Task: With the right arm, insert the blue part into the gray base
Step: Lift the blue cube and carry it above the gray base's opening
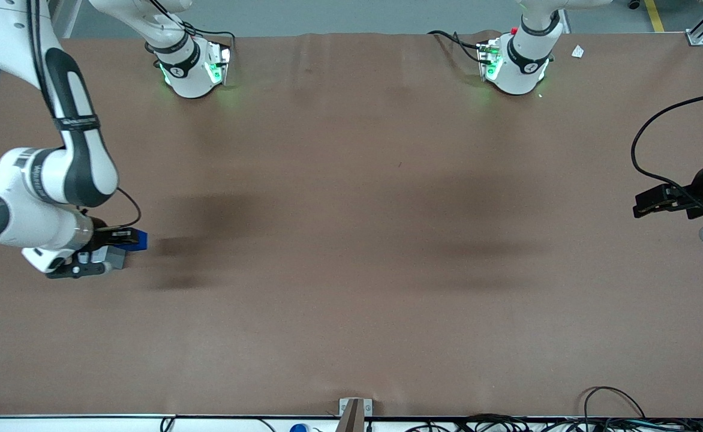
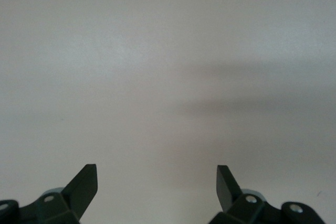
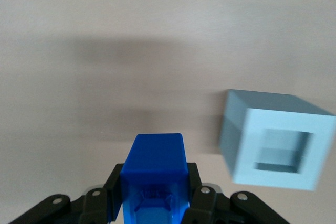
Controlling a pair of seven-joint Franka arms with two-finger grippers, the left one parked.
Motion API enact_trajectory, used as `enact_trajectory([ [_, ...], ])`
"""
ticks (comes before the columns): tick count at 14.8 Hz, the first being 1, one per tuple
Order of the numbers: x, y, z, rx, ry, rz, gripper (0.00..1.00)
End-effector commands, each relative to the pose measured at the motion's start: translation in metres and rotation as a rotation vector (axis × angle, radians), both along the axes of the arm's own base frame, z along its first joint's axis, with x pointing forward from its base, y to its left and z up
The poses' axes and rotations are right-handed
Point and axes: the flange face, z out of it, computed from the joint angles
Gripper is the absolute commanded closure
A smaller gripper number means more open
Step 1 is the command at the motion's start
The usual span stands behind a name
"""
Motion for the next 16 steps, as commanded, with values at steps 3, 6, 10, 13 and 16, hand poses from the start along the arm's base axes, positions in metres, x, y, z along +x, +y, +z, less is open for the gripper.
enact_trajectory([
  [3, 0.001, -0.062, 0.051, -0.007, -0.028, -0.115, 0.88],
  [6, -0.007, -0.103, 0.063, -0.017, -0.037, -0.181, 0.9],
  [10, -0.01, -0.107, 0.055, -0.016, -0.026, -0.198, 0.92],
  [13, -0.017, -0.105, 0.043, -0.015, -0.037, -0.2, 0.92],
  [16, -0.033, -0.108, 0.032, -0.015, -0.054, -0.21, 0.92],
])
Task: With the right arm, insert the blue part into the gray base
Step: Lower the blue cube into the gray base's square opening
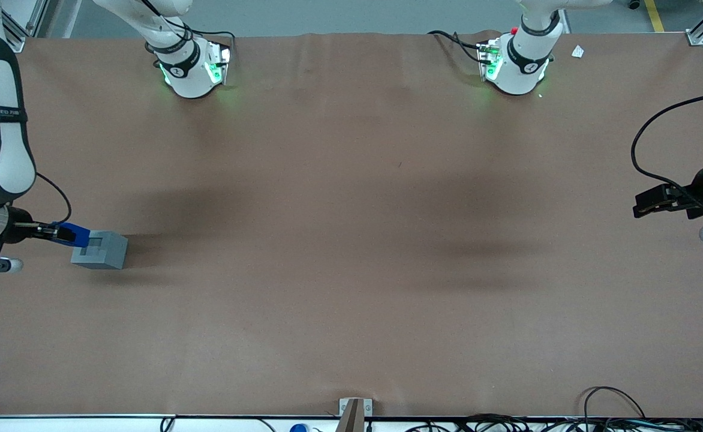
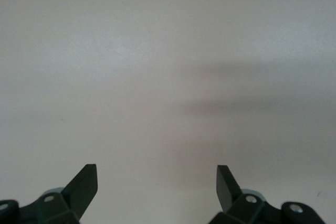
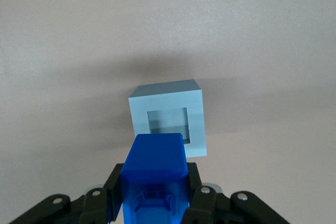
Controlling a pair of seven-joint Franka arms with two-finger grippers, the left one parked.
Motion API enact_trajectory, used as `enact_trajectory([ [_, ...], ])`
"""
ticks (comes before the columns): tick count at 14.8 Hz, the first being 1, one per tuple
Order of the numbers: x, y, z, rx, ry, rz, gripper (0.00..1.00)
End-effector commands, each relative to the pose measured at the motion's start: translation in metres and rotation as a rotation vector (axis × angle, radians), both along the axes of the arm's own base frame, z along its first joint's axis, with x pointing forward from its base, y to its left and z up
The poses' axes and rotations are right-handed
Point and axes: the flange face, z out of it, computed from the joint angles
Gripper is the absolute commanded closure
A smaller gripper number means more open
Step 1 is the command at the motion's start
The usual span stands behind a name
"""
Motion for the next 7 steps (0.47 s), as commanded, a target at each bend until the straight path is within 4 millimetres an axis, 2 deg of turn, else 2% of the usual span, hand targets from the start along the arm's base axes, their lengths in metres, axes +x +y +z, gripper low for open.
enact_trajectory([
  [1, -0.022, 0.001, -0.003, -0.002, -0.024, -0.022, 0.92],
  [4, -0.021, 0.001, -0.013, -0.009, -0.048, -0.008, 0.94],
  [7, -0.017, 0.003, -0.01, -0.015, -0.068, 0.0, 0.94],
])
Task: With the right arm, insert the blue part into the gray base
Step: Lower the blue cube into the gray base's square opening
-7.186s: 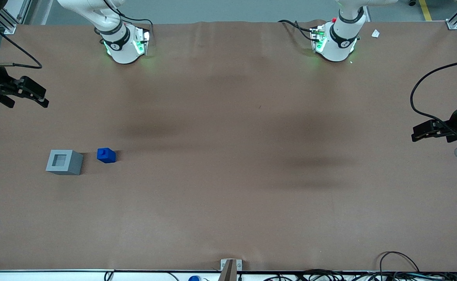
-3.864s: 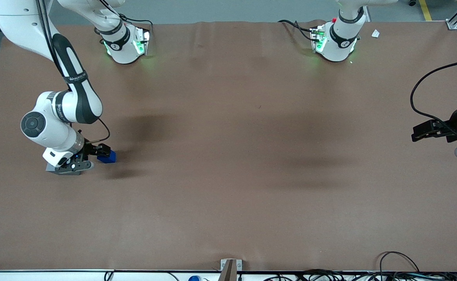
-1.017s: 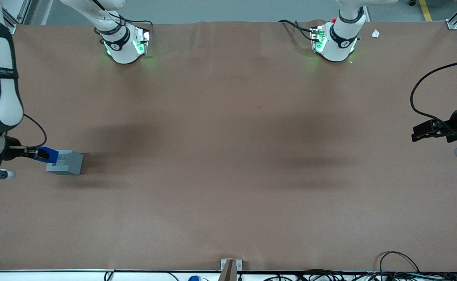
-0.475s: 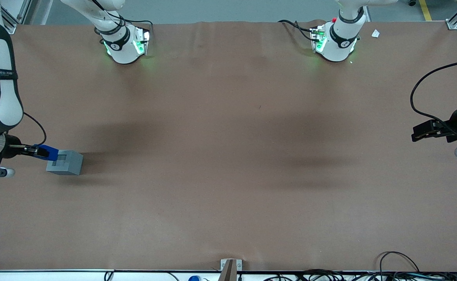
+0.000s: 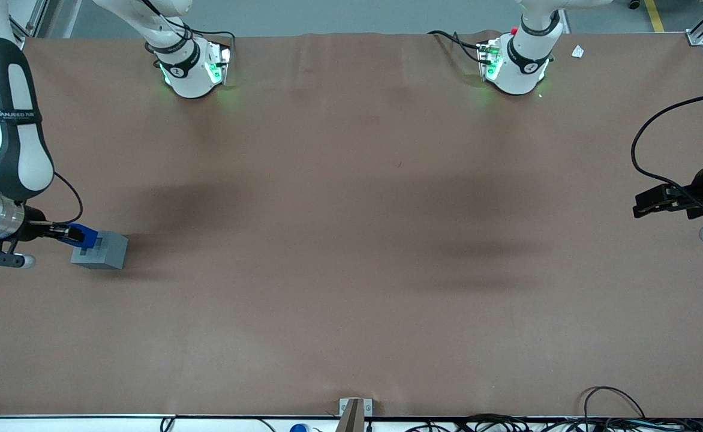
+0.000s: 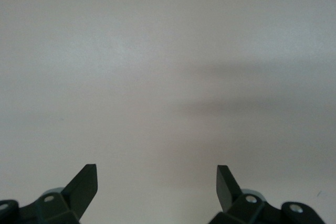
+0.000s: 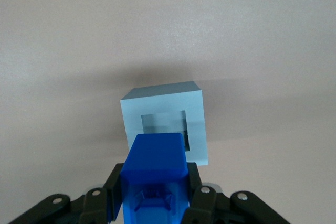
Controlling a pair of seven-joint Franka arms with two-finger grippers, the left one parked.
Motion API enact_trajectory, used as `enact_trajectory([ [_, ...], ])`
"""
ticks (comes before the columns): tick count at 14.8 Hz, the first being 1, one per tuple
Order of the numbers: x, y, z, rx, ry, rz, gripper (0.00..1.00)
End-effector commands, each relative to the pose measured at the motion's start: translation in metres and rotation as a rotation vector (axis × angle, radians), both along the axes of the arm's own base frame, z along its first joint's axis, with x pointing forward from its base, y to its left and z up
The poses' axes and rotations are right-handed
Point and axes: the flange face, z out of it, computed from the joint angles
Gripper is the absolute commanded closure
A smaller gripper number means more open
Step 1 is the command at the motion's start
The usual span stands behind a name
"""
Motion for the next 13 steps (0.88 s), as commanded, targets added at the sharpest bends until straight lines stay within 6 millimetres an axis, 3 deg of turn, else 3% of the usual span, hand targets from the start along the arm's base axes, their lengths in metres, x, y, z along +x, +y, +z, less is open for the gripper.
enact_trajectory([
  [1, -0.004, 0.002, 0.011, -0.006, -0.032, 0.008, 0.94],
  [13, 0.003, -0.005, -0.012, -0.003, -0.015, 0.075, 0.96],
])
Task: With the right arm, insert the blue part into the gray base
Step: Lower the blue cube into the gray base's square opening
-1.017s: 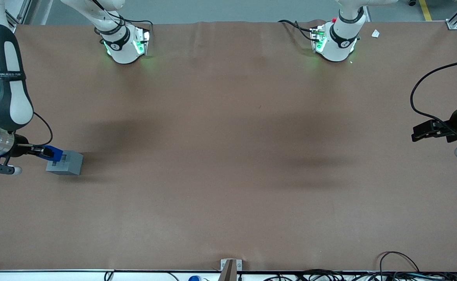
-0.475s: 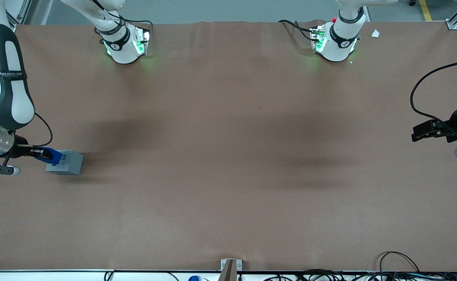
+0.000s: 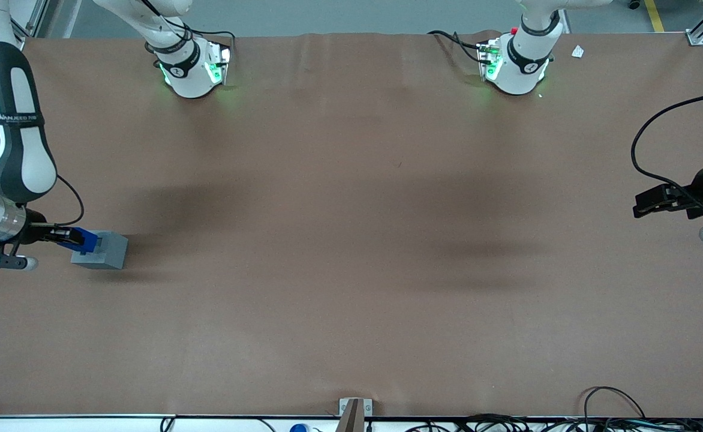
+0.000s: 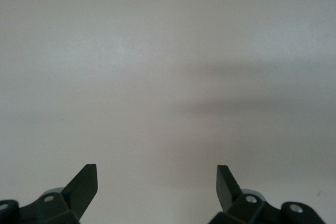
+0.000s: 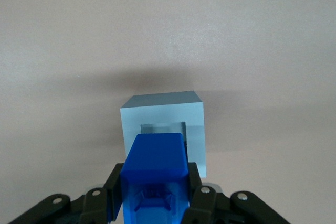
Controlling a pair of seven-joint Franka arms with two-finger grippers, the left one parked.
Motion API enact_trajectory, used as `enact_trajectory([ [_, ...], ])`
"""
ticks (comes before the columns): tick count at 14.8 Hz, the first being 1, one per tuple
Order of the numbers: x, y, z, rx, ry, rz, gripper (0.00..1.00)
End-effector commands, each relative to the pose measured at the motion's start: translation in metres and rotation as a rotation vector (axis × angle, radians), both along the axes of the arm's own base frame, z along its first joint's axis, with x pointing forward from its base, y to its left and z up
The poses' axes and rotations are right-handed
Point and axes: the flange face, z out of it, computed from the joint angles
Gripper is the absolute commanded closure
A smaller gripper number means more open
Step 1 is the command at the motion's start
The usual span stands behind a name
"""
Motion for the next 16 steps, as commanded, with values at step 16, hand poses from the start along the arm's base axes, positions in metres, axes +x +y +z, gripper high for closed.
enact_trajectory([
  [16, 0.002, -0.004, -0.015, 0.003, 0.0, 0.056, 0.96],
])
